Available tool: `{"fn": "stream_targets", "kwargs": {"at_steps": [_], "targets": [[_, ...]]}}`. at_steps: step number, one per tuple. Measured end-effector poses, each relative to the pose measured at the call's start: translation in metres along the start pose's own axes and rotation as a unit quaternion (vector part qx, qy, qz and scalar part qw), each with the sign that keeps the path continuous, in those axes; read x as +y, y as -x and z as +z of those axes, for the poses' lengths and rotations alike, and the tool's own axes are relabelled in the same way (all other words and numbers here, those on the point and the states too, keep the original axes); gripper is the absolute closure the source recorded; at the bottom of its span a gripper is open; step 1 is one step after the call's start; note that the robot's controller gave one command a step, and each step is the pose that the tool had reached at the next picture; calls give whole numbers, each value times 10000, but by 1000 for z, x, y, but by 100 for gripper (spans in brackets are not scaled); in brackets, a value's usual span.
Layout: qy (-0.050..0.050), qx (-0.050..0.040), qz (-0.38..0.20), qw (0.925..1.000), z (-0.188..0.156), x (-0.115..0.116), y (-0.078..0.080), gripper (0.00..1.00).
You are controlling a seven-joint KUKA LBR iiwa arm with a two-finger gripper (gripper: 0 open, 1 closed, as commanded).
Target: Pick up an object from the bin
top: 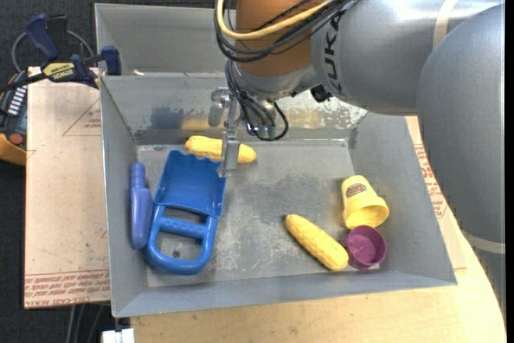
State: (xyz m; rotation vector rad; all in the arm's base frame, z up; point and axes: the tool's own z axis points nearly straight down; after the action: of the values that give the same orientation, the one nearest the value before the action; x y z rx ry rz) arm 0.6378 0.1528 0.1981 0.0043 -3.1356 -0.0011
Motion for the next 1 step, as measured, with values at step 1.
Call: {"fn": "stream_targets", "kwargs": {"at_steps": [1], "targets": [[4,-40,14,10000,-6,-1,2,0]]}}
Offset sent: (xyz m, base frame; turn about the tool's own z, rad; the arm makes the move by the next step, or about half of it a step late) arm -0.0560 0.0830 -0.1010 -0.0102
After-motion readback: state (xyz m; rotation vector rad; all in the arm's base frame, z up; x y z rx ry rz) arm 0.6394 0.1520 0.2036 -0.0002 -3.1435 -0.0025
